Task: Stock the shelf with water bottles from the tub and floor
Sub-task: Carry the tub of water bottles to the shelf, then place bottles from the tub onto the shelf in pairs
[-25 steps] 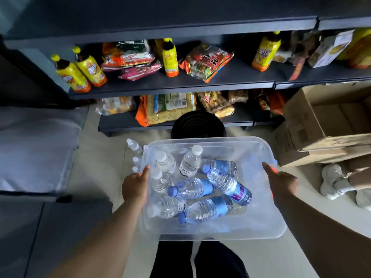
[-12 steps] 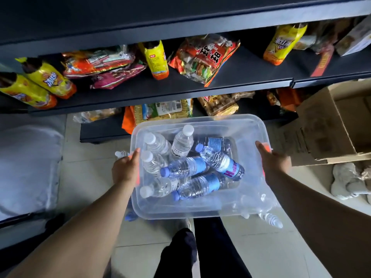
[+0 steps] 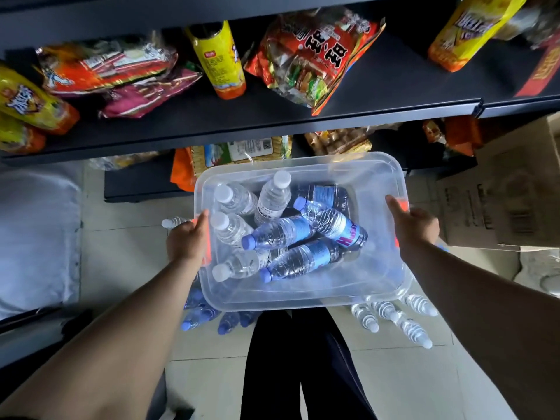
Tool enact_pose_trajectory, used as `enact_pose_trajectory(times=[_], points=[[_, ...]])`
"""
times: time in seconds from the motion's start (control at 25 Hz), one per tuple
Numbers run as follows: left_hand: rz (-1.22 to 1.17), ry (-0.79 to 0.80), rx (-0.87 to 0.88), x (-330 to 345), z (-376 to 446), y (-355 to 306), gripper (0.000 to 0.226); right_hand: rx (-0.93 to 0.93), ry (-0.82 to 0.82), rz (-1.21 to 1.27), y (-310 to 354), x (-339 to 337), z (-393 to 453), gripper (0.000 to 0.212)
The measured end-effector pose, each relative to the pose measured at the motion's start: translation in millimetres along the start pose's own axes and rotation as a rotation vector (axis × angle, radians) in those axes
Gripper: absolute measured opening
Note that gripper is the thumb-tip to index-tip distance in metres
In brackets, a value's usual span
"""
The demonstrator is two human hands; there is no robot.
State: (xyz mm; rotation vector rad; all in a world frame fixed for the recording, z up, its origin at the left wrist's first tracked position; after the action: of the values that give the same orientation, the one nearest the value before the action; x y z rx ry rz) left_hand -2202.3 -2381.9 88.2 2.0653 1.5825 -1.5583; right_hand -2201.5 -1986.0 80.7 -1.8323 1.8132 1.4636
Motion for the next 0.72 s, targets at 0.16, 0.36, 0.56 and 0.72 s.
enact_pose_trajectory(times=[0.16, 0.36, 0.56, 0.72], points=[[0.067, -0.016, 0.007, 14, 18, 8, 0.058, -0.023, -0.013, -0.012, 5, 18, 14, 0.056], [0.247, -0.023, 0.125, 18, 19, 19, 0.05, -0.146, -0.085, -0.137, 4, 22, 13, 0.048], [0.319, -0.142, 0.44, 13, 6, 15, 0.039, -0.488, -0.072, -0.275, 0, 26, 1, 0.063], [0.45, -0.172, 0.656, -3, -2, 0, 0.052, -0.638, -0.052, -0.443, 6, 17, -7, 0.08]])
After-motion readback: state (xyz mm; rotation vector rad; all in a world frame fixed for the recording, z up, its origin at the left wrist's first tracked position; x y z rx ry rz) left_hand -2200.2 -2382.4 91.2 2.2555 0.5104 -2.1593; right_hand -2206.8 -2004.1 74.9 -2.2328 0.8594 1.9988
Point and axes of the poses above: each hand's wrist, its own z-axis towards the middle knuckle, its own x-axis out of the palm, y = z × x, the point moved 3 cm from there along z, towards the middle knuckle, and after that the axes turned 1 degree about -z, right-handed, at the moved point
